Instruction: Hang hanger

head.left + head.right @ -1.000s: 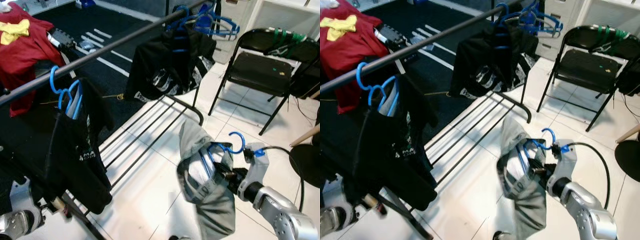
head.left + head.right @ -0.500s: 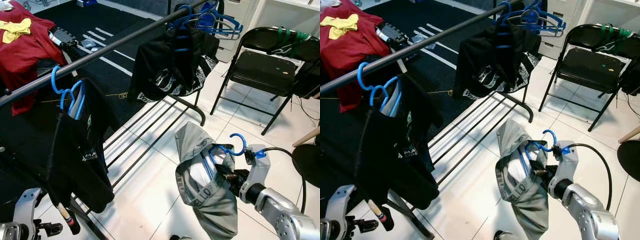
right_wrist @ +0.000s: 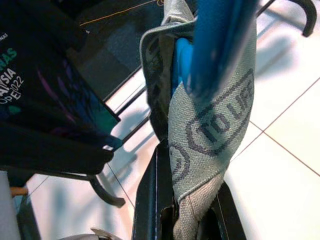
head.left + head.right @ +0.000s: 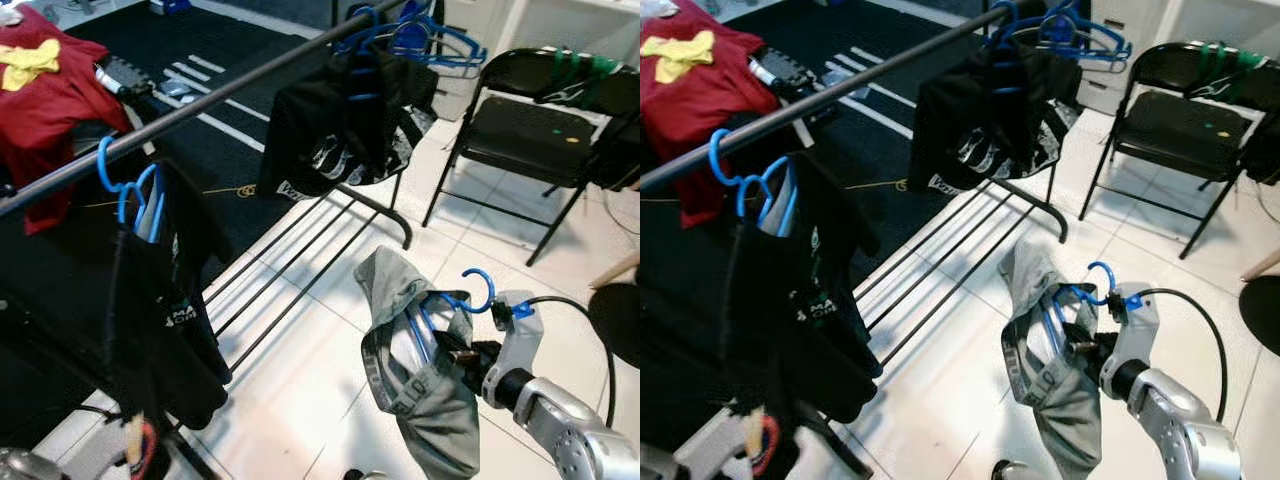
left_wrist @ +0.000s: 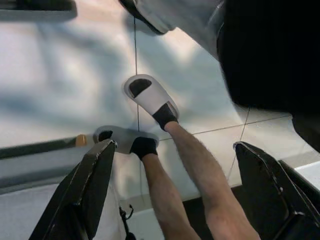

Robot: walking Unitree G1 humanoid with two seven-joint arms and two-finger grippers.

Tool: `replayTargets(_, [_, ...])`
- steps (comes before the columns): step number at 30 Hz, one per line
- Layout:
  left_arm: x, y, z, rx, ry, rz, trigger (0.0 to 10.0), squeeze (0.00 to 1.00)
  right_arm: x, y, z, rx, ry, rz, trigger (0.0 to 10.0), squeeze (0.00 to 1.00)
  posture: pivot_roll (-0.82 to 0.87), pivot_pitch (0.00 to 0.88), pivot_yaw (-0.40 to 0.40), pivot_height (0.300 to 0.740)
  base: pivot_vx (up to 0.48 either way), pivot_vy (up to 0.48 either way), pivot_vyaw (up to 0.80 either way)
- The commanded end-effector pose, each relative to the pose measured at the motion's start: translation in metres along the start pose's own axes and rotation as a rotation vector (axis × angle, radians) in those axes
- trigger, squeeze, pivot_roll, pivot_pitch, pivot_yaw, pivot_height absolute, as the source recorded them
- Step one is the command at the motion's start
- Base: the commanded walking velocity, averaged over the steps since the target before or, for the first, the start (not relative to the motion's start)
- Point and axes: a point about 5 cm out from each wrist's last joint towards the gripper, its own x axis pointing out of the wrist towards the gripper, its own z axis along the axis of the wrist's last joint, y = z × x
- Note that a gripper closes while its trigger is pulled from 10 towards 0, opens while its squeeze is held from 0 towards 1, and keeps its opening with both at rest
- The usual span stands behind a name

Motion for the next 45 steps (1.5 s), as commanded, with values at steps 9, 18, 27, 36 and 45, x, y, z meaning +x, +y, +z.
replayTargets(9, [0.046,-0.024,0.002,-0.135,0.016,0.111,10.0,0.00,-0.003,-0.006,-0.006,0.002,0.018,-0.039,10.0,0.00,-0.02,0.210,0.040,0.740,0.000,0.000,0.00])
replayTargets(18, [0.055,-0.028,0.010,-0.294,-0.081,0.265,10.0,0.00,-0.003,-0.016,-0.004,0.001,-0.003,-0.117,10.0,0.00,-0.02,0.212,0.040,0.740,0.000,0.000,0.00])
replayTargets(27, [0.081,-0.038,0.021,-0.426,-0.263,0.375,10.0,0.00,-0.002,-0.025,0.003,-0.044,-0.005,-0.158,10.0,0.00,-0.03,0.187,0.033,0.740,0.000,0.000,0.00])
replayTargets(36, [0.102,-0.036,0.024,-0.494,-0.316,0.442,10.0,0.00,0.008,-0.016,0.013,-0.104,-0.049,-0.066,10.0,0.00,-0.03,0.134,0.023,0.740,0.000,-0.260,0.61])
replayTargets(45, [0.095,-0.020,0.018,-0.521,-0.341,0.472,10.0,0.00,0.007,-0.010,0.014,-0.157,-0.029,-0.004,10.0,0.00,-0.04,0.126,0.018,0.740,0.000,-0.420,0.61])
